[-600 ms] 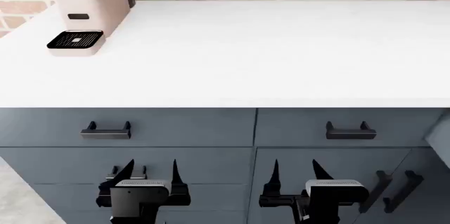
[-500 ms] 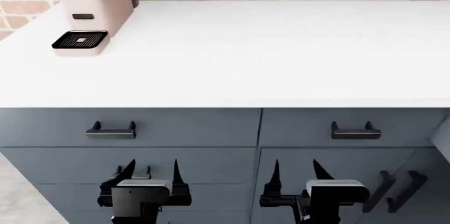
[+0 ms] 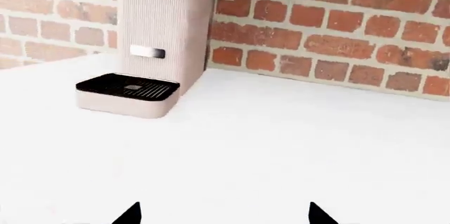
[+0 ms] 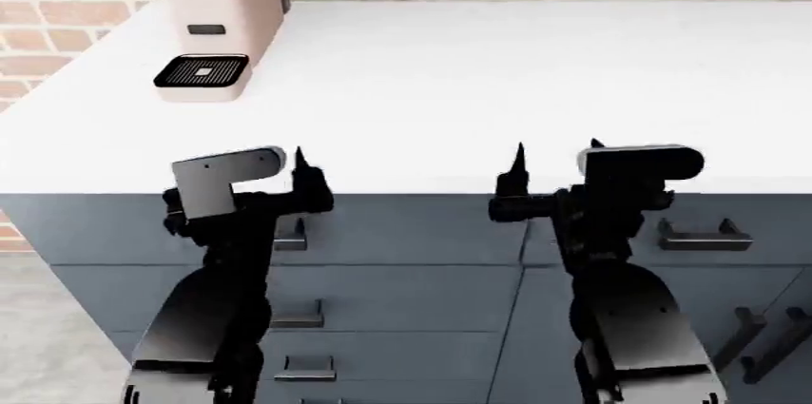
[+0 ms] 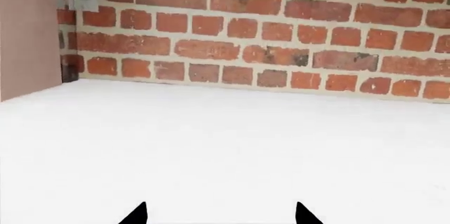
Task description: Pick and place the shaker into the drawer. Then close the cabinet.
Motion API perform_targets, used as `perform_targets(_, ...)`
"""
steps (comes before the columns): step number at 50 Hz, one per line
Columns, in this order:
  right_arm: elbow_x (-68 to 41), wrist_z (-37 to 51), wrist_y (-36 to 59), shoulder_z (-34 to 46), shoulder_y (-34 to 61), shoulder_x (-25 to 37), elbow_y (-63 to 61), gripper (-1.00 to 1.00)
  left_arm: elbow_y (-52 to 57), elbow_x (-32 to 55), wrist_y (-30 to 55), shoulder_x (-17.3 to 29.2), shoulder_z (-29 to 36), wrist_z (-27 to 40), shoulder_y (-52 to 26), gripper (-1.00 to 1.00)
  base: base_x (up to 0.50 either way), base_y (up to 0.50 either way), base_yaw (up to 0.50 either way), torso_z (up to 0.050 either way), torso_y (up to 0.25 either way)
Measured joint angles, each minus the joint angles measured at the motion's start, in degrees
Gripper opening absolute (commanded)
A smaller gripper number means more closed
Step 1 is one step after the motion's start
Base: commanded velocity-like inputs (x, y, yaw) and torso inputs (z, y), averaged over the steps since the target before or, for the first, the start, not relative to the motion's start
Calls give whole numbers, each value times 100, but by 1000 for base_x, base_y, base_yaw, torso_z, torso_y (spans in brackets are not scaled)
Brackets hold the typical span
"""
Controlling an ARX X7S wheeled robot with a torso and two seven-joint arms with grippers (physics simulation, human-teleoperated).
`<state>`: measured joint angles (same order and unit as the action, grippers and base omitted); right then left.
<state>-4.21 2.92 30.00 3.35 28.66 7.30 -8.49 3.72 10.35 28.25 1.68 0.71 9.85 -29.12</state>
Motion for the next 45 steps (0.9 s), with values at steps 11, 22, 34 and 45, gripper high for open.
perform_targets(11,949,-806,248,124,6401,-259,3982,100,-4342,1317,188,-109,1153,328,-6350,100,0,0,0,24,12)
perform_targets(22,1507,-1317,310,-52,9250,-452,6180,100,-6678,2801,141,-153,2755,286,-9122,100,0,0,0,50,38)
perform_targets(34,1654,-1545,390,-111,10231,-509,7010,100,-7503,3969,132,-163,3990,87,-10017,100,0,0,0,50,38)
perform_targets(45,1644,-1633,473,-122,10520,-523,7336,100,-7739,4488,194,-168,4502,-23,-10258,100,165,0,0,28,21)
